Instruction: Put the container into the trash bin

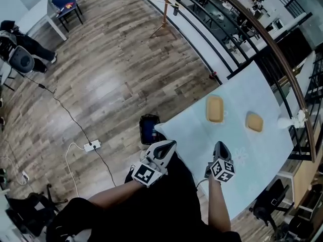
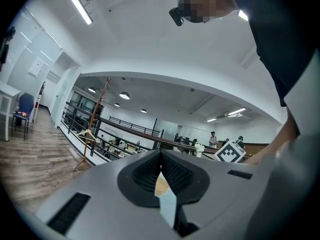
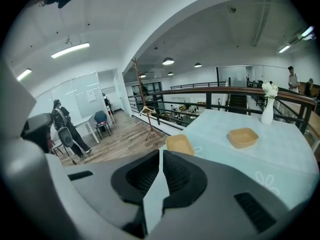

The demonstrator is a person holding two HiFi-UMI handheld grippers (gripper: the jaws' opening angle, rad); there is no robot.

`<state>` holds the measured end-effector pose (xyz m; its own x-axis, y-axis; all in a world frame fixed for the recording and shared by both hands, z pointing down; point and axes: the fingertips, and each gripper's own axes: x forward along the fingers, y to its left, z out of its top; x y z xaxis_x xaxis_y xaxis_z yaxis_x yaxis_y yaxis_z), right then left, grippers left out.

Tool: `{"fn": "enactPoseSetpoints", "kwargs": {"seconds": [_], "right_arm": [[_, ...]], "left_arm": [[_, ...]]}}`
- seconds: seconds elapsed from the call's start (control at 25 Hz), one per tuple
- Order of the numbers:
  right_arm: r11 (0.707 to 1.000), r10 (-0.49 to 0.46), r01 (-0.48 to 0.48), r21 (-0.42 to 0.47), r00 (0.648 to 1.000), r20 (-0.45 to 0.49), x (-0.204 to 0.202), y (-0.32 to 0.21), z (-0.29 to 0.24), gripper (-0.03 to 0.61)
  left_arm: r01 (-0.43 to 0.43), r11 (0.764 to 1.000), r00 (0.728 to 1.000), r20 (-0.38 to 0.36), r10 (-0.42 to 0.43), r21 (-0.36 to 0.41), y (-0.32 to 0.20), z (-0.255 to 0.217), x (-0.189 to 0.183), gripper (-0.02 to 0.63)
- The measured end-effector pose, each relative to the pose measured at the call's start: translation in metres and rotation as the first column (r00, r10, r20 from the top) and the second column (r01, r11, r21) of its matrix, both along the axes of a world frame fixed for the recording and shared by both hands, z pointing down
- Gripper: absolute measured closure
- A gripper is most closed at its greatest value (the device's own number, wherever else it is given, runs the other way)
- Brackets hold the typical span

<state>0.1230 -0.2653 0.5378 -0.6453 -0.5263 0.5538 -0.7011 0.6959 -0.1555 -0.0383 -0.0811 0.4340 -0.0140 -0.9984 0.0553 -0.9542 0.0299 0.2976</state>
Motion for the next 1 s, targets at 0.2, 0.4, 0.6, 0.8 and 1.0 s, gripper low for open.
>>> {"fn": "enactPoseSetpoints", "kwargs": {"seconds": [0.2, 0.4, 0.6, 0.8, 1.0], "right_arm": [[0.998, 0.020, -0.022, -0.064, 0.999, -0.031, 0.004, -0.049, 0.033, 0.540], [0.993, 0.028, -0.034, -0.115, 0.998, -0.061, 0.005, -0.094, 0.070, 0.531], [0.981, 0.012, -0.028, -0.194, 0.996, -0.084, -0.005, -0.131, 0.111, 0.480], [0.954, 0.100, -0.123, -0.275, 0.990, -0.095, -0.010, -0.165, 0.148, 0.480], [0.930, 0.150, -0.175, -0.324, 0.984, -0.100, -0.020, -0.178, 0.180, 0.480]], "left_arm": [[0.004, 0.999, 1.000, 0.003, -0.004, -0.032, -0.030, 0.004, -0.005, 0.600], [-0.011, 0.996, 1.000, 0.010, 0.012, -0.084, -0.056, 0.018, -0.003, 0.600], [0.008, 0.990, 1.000, 0.023, -0.004, -0.139, -0.068, 0.031, -0.009, 0.600], [0.050, 0.980, 0.999, 0.021, -0.046, -0.194, -0.071, 0.039, -0.019, 0.600], [0.083, 0.971, 0.996, 0.002, -0.085, -0.224, -0.063, 0.049, -0.029, 0.600]]}}
